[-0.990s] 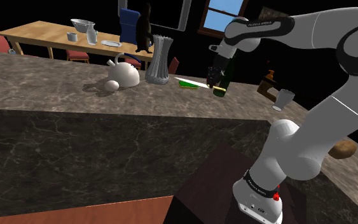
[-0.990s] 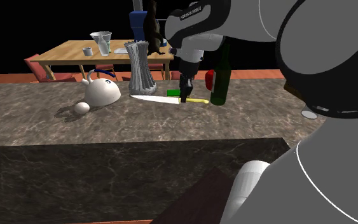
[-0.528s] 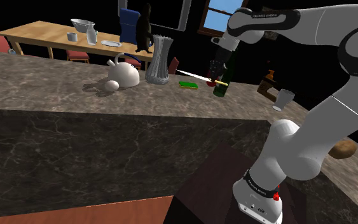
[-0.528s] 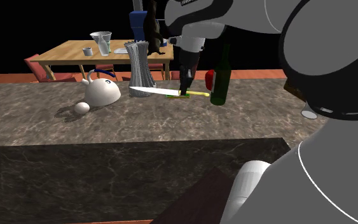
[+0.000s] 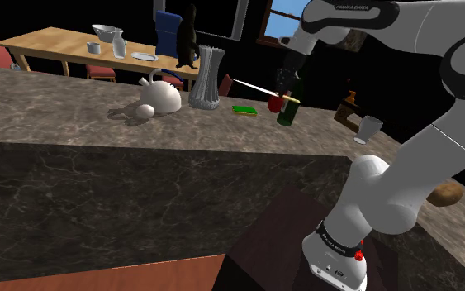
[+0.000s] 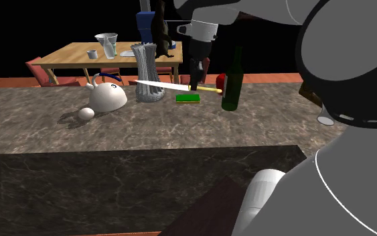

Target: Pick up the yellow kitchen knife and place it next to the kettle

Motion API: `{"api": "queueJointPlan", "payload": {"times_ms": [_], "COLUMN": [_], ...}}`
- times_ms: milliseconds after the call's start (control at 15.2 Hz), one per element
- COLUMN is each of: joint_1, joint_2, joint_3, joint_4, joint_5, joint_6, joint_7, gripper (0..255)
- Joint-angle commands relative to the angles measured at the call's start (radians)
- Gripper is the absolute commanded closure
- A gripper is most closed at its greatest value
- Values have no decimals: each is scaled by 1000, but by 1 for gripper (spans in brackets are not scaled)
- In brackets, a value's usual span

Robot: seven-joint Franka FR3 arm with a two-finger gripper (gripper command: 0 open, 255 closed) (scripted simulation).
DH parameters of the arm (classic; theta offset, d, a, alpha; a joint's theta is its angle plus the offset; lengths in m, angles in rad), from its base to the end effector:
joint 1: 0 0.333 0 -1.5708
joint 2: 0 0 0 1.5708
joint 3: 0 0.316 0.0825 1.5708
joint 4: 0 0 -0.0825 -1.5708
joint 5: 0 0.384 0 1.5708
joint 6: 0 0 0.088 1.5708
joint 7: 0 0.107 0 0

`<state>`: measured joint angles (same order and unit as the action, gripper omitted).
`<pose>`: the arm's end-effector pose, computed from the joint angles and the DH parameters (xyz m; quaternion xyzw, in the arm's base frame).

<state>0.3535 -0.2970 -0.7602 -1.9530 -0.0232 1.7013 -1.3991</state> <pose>0.4346 -0.2293 0.5630 -0.8687 -0.4868 -0.0596 0.0693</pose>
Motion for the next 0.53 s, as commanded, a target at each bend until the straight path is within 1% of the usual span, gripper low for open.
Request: {"api": "queueJointPlan", "payload": {"times_ms": [0,198,462], "joint_1": [3,5,47], "joint_2": [4,8,76], "joint_3": [2,4,32], "joint_4": [33,71,110], "joint_5": [3,7,59], "joint_6": [-30,-65,-46], "joint_7": [3,6,61], "gripper": [255,255,255]}}
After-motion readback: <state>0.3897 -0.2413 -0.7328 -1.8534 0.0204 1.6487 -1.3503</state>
